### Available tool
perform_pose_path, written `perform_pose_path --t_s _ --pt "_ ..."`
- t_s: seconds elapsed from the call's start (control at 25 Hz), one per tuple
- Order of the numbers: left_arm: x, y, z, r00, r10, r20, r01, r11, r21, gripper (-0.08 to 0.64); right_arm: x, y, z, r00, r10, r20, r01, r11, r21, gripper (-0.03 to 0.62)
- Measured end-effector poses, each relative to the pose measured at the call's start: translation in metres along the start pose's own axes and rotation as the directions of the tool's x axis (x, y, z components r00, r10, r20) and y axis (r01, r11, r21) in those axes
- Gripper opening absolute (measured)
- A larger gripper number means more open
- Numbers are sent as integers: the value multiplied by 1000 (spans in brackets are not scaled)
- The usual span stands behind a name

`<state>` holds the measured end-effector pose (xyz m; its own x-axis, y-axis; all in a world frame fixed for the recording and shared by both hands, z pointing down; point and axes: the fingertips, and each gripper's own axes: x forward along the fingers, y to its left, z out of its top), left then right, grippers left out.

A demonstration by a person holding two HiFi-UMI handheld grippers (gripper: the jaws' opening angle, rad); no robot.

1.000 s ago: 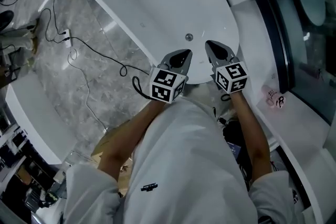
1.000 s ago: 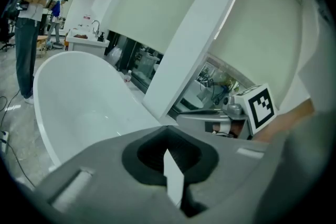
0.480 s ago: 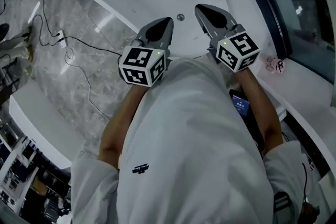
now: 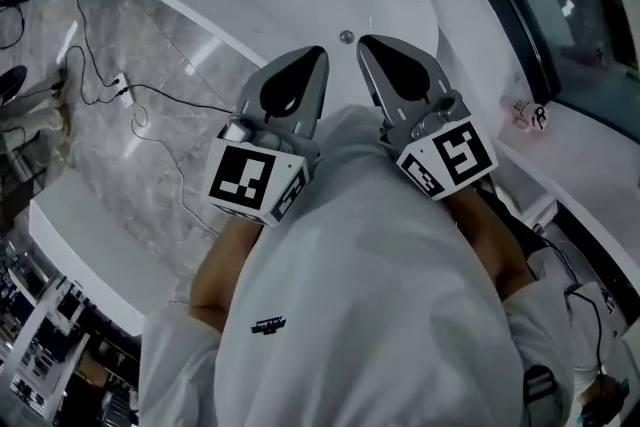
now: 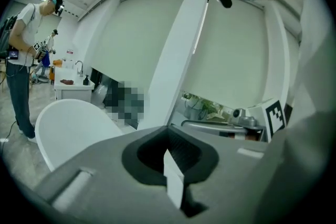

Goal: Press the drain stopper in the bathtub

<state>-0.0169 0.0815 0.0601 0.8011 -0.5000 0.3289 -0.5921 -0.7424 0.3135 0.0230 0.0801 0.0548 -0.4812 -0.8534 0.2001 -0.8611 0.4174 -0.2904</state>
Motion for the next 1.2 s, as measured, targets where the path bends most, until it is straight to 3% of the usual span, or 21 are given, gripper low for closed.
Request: perform_pose_path --t_s 0.24,0.36,0.48,0.88,1.2 --pt "2 -5 4 1000 -16 19 15 999 51 -2 -16 21 22 988 -90 122 102 991 -92 -8" --pt "2 -14 14 995 -46 85 37 994 102 -2 -18 30 20 990 -70 120 87 986 -146 -8" --pt "-1 -22 22 991 -60 118 42 987 153 -2 -15 23 18 991 -78 113 91 988 -122 -8" --pt "2 -21 16 995 -75 61 57 965 256 -2 -1 25 19 995 -17 97 31 989 -146 -8" --pt "4 -18 18 995 -71 66 52 966 255 -2 1 28 17 997 -12 70 24 986 -168 -8"
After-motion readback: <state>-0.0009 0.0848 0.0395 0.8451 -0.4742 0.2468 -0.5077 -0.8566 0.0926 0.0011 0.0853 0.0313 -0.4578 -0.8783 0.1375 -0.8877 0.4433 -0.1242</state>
